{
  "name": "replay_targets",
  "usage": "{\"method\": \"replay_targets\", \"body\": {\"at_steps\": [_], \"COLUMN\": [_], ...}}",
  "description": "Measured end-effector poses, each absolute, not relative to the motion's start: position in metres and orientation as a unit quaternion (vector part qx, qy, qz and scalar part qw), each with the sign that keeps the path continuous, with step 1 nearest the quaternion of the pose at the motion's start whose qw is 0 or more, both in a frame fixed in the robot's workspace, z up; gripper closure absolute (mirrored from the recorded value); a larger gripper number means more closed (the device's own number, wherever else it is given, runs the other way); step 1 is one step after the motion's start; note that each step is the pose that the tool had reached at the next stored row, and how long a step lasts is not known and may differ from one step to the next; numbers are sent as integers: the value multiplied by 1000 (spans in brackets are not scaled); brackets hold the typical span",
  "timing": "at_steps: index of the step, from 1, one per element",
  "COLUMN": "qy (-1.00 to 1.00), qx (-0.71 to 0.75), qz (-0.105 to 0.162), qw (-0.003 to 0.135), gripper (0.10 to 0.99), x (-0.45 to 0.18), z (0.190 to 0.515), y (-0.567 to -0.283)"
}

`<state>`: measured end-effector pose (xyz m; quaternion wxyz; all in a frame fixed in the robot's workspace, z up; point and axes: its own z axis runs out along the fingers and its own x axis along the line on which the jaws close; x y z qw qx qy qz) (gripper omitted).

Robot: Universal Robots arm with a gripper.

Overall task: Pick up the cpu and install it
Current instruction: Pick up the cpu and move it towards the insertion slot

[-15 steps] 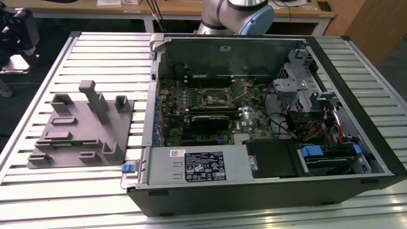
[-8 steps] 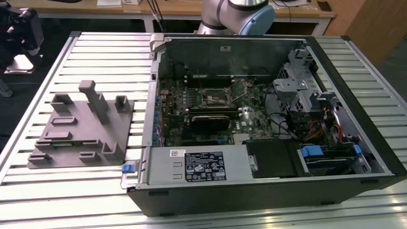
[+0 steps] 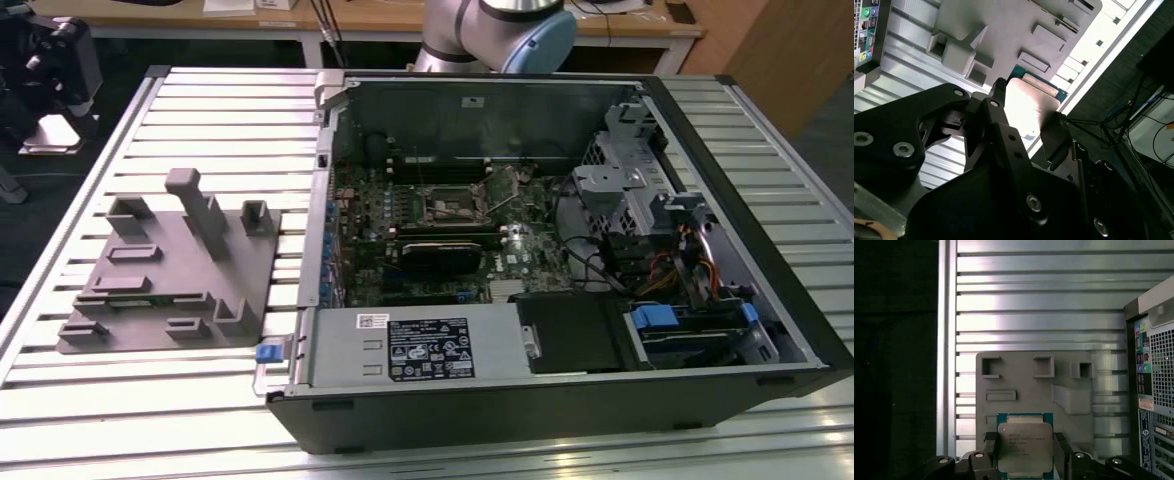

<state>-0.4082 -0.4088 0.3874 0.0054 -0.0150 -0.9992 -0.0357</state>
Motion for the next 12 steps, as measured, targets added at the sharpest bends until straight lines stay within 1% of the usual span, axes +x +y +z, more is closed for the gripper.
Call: {"method": "replay_targets", "body": {"at_steps": [12], "qy": [-999], "qx": [-15], "qz": [-36], "qw": [5], "gripper": [553], "x": [-400], "z": [387], "y": [-409]}}
